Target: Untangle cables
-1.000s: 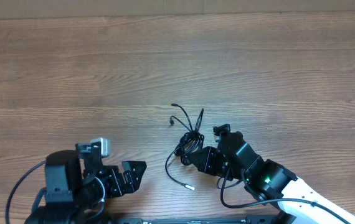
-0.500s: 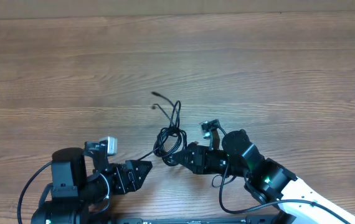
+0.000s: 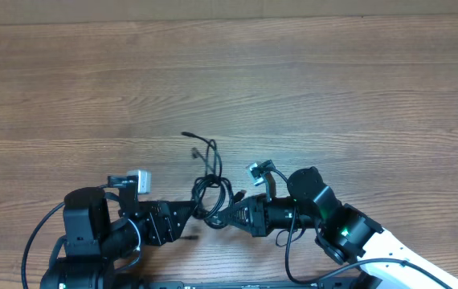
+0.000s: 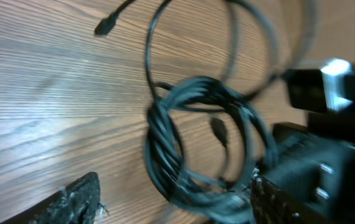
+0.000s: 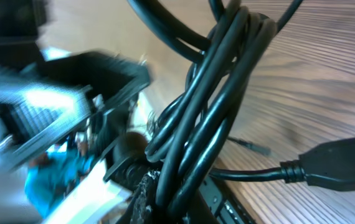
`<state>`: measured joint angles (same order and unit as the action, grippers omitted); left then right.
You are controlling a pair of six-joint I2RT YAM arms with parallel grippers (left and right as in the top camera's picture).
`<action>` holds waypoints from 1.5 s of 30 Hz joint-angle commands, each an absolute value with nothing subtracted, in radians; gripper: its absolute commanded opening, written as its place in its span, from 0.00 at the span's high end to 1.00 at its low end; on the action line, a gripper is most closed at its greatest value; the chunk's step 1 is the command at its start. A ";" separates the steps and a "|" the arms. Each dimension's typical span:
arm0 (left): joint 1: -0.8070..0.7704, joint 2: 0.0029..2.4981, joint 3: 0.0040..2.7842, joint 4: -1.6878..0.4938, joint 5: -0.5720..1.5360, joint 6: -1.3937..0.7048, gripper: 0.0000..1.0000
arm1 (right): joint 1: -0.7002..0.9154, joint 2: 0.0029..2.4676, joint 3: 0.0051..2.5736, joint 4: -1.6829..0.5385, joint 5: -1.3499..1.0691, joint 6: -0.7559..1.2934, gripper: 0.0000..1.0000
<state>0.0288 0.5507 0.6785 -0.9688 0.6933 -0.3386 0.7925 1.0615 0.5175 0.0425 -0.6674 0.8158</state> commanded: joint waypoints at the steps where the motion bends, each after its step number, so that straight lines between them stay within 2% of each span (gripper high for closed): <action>1: 0.034 0.543 0.675 -0.967 0.619 -0.381 0.26 | 0.790 1.057 0.525 0.106 -0.813 0.702 0.96; 5: 0.033 0.551 0.675 -0.967 0.637 -0.417 0.26 | 0.791 1.057 0.525 0.197 -0.879 0.698 0.96; 9: 0.033 0.570 0.675 -0.936 0.746 -0.418 0.25 | 0.792 1.057 0.525 0.207 -0.889 0.698 0.96; 10: 0.033 0.580 0.675 -0.915 0.799 -0.414 0.28 | 0.792 1.057 0.525 0.209 -0.900 0.698 0.96; 18: 0.033 0.628 0.674 -0.915 0.778 -0.416 0.55 | 0.792 1.057 0.525 0.254 -0.941 0.702 0.96; 20: 0.033 0.643 0.674 -0.915 0.786 -0.416 0.69 | 0.792 1.057 0.525 0.261 -0.939 0.701 0.96; 25: 0.033 0.667 0.674 -0.889 0.802 -0.382 0.96 | 0.792 1.057 0.525 0.250 -0.879 0.653 0.96; 29: 0.033 0.667 0.674 -0.834 0.786 -0.346 0.96 | 0.791 1.057 0.525 0.141 -0.732 0.645 0.96; 33: 0.033 0.667 0.674 -0.811 0.654 -0.344 0.96 | 0.792 1.057 0.525 -0.056 -0.557 0.646 0.96; 34: 0.033 0.667 0.674 -0.812 0.614 -0.343 0.96 | 0.792 1.057 0.525 -0.097 -0.522 0.646 0.94; 37: 0.033 0.667 0.674 -0.820 0.544 -0.324 0.96 | 0.791 1.057 0.525 -0.216 -0.433 0.646 0.79; 40: 0.033 0.667 0.674 -0.839 0.498 -0.291 0.96 | 0.791 1.057 0.525 -0.253 -0.416 0.646 0.69; 43: 0.033 0.669 0.674 -0.900 0.396 -0.317 0.96 | 0.791 1.057 0.525 -0.247 -0.416 0.659 0.40; 45: 0.033 0.679 0.674 -0.961 0.330 -0.369 0.96 | 0.792 1.057 0.525 -0.237 -0.420 0.671 0.25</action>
<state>0.0288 0.6727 0.6582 -0.9195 0.4751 -0.3347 0.7925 1.0622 0.5220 -0.2497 -0.4545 0.6655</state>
